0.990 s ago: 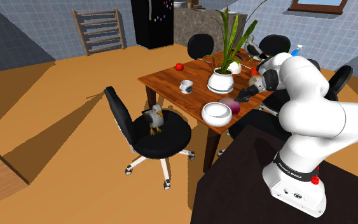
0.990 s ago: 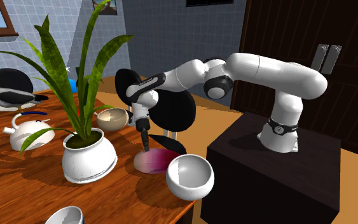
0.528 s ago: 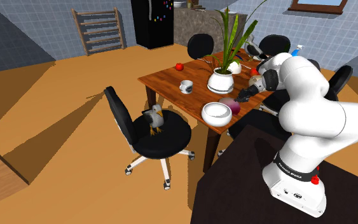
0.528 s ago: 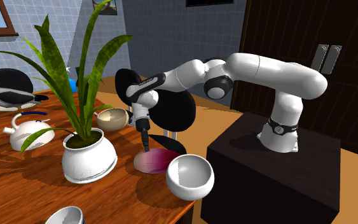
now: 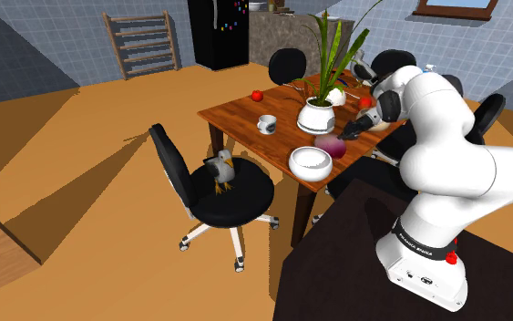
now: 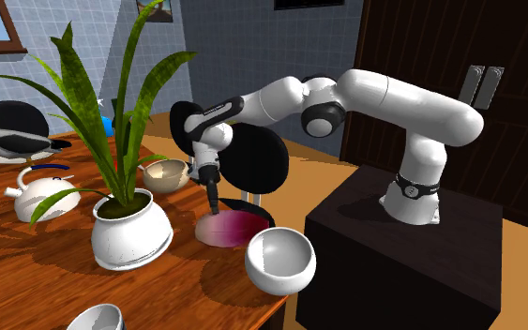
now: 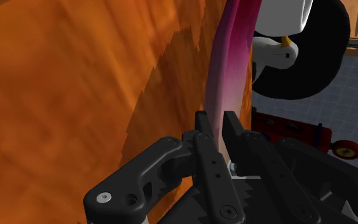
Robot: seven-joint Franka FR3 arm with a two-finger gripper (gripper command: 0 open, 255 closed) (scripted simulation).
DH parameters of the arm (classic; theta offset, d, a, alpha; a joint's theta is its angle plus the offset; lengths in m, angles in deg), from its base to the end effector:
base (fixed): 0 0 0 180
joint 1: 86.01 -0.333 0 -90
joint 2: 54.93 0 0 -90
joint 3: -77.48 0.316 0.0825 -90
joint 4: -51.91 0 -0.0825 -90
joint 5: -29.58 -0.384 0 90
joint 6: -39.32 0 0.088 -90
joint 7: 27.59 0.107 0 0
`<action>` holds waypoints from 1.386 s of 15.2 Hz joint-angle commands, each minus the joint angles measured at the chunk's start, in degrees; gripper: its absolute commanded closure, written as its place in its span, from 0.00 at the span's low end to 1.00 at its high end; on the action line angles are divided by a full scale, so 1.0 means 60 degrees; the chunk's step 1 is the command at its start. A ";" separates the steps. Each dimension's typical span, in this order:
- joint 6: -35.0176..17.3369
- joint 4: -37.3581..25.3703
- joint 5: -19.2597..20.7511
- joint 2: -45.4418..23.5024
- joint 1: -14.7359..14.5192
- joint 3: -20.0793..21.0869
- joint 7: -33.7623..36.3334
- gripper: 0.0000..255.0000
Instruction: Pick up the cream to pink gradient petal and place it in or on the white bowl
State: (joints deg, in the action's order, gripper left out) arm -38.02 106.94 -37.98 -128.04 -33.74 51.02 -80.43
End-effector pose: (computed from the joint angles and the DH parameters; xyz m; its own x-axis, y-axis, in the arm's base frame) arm 0.3591 -0.6085 0.0921 0.8455 -0.5340 0.0027 -0.2857 -0.4567 -0.8425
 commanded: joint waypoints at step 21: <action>0.0813 0.1399 0.0327 0.2226 -0.0439 -0.0420 0.0494 1.00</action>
State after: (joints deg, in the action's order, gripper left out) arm -33.41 115.15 -36.10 -115.22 -36.29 48.60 -77.71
